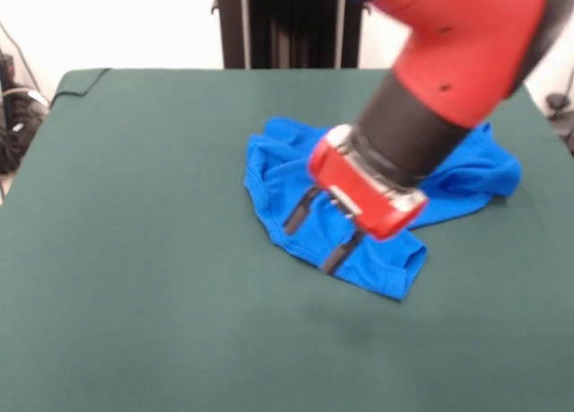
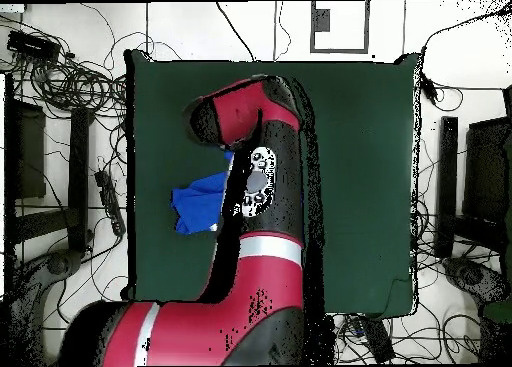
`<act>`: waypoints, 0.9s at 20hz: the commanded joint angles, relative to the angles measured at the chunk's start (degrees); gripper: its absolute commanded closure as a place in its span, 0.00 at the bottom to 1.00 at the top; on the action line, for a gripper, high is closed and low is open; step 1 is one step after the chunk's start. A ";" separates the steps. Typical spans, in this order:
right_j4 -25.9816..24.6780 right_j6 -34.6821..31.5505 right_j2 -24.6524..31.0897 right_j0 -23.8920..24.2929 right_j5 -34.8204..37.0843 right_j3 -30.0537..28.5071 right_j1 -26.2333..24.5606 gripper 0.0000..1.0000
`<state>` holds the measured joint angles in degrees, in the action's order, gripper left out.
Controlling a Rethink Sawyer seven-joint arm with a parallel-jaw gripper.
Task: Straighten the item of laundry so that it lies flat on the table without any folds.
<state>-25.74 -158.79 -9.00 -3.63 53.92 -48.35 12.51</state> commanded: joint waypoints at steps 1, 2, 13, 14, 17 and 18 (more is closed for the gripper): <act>4.32 12.98 10.97 3.79 -1.89 -11.85 -2.14 0.00; 4.82 13.70 11.91 4.30 -1.40 -12.43 -2.04 0.00; 6.78 10.86 14.75 4.13 3.14 -16.77 1.63 0.00; 6.75 10.26 14.66 3.81 3.42 -16.79 1.89 0.00; 6.57 8.60 14.24 2.82 4.05 -16.48 2.35 0.00; 6.74 8.03 14.19 2.56 4.25 -16.35 2.35 0.00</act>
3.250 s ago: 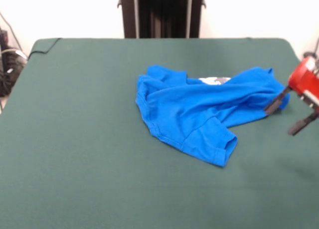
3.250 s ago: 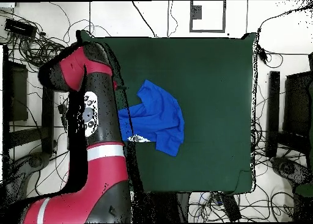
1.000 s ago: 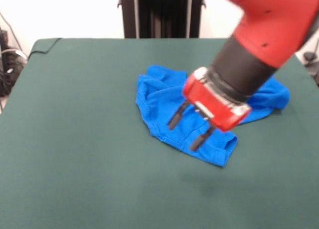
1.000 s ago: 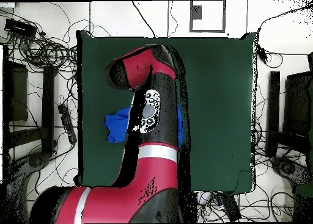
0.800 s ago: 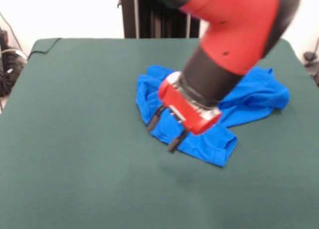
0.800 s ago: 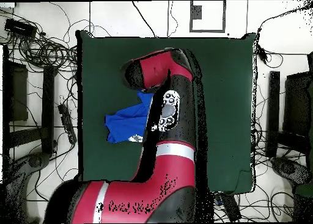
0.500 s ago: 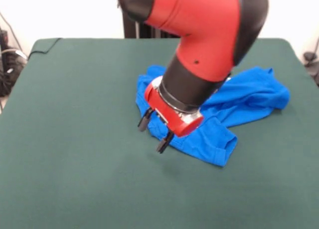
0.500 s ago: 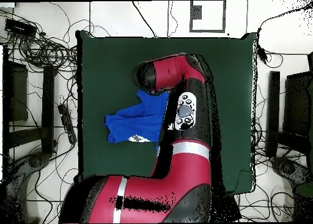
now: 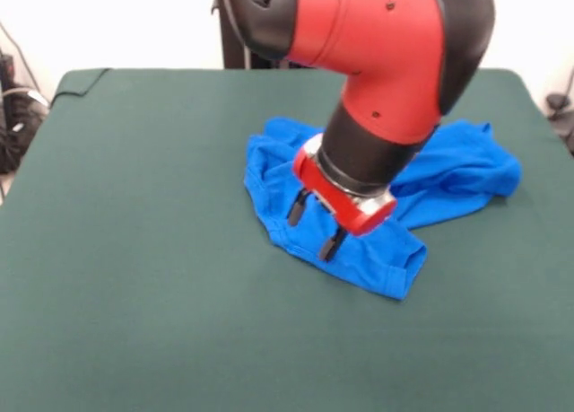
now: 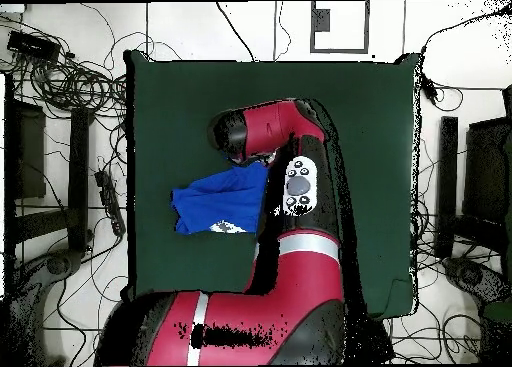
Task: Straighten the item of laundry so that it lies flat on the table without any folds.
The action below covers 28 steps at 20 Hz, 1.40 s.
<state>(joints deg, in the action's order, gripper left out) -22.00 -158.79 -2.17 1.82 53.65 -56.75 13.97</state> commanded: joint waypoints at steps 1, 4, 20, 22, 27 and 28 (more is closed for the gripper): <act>3.05 7.78 7.30 -3.06 4.53 -7.90 0.90 0.00; 3.28 7.22 7.49 -3.23 3.80 -7.47 -0.02 0.00; 4.26 14.54 15.35 4.57 -1.27 -3.00 -14.83 0.00; 3.72 14.28 15.47 4.52 -1.49 -2.01 -15.63 0.00; 2.37 14.29 15.73 4.34 -2.83 -0.15 -17.04 0.00; 2.12 14.57 15.96 4.42 -3.00 0.03 -17.18 0.00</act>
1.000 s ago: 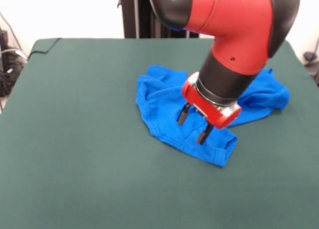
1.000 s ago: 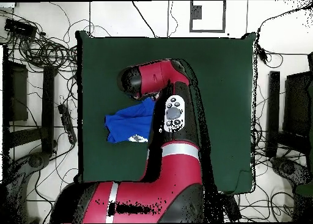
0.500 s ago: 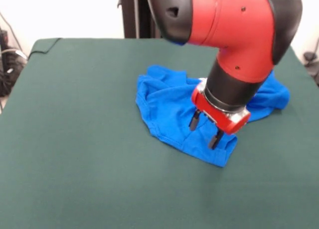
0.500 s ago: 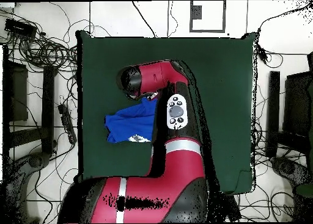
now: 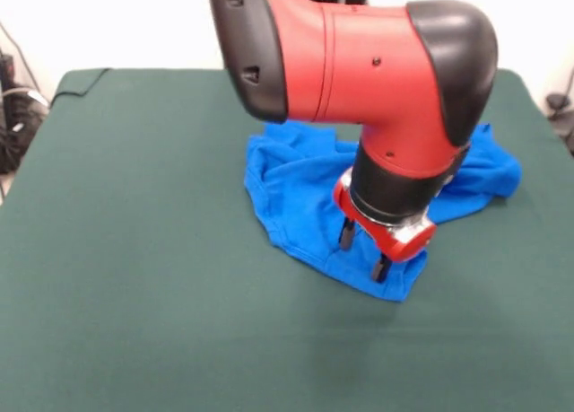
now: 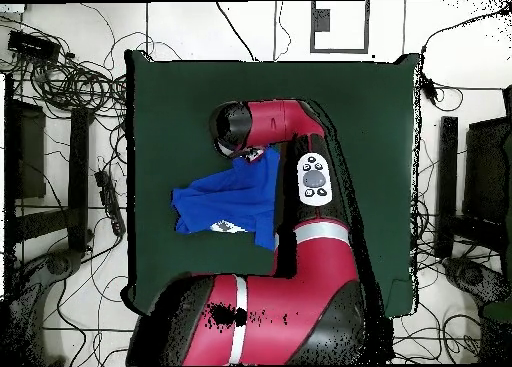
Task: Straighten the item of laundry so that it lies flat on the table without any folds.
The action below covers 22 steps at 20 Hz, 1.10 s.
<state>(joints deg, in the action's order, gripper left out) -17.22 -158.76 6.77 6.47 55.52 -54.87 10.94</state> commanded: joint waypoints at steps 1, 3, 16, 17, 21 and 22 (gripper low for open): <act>-2.84 14.39 6.98 -0.35 -4.95 -1.62 -14.22 0.00; -3.19 14.08 6.89 -0.58 -5.10 -1.14 -14.34 0.00; -12.03 1.08 -3.79 -9.03 -10.72 3.80 -12.86 1.00; -13.63 0.53 -5.30 -9.90 -11.06 5.17 -12.94 1.00; -19.84 0.44 -8.74 -10.75 -14.67 10.98 -14.62 1.00; -21.28 1.10 -8.80 -10.27 -15.85 12.59 -15.50 1.00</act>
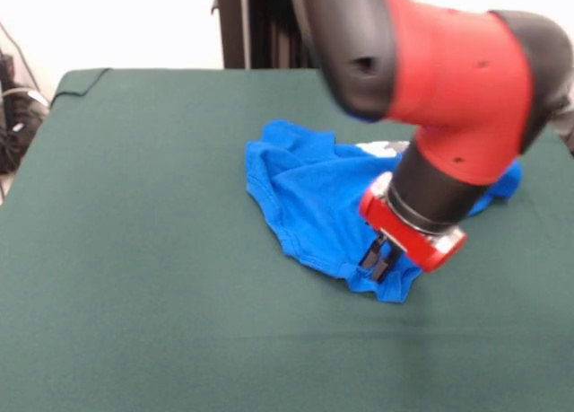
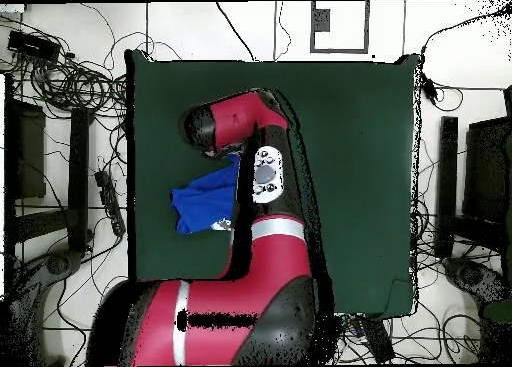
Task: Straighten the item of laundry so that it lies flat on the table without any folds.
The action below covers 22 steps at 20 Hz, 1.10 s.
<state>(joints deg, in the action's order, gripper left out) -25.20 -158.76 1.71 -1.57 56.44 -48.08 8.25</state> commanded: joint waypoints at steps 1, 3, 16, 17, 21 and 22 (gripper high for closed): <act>-14.15 1.08 -3.75 -2.00 -16.98 6.63 -13.21 1.00; -16.21 0.87 -3.89 -1.36 -18.49 8.75 -14.54 1.00; -22.39 1.51 -6.43 -0.04 -22.48 16.56 -18.27 1.00; -22.40 1.62 -6.63 0.00 -22.59 16.80 -18.38 1.00; -18.61 7.59 -4.63 1.76 -19.19 15.48 -17.64 1.00; -15.49 12.26 -2.18 3.13 -14.52 14.67 -17.13 1.00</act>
<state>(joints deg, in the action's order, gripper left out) -42.86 -158.76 -5.92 -1.94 37.00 -28.67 -2.70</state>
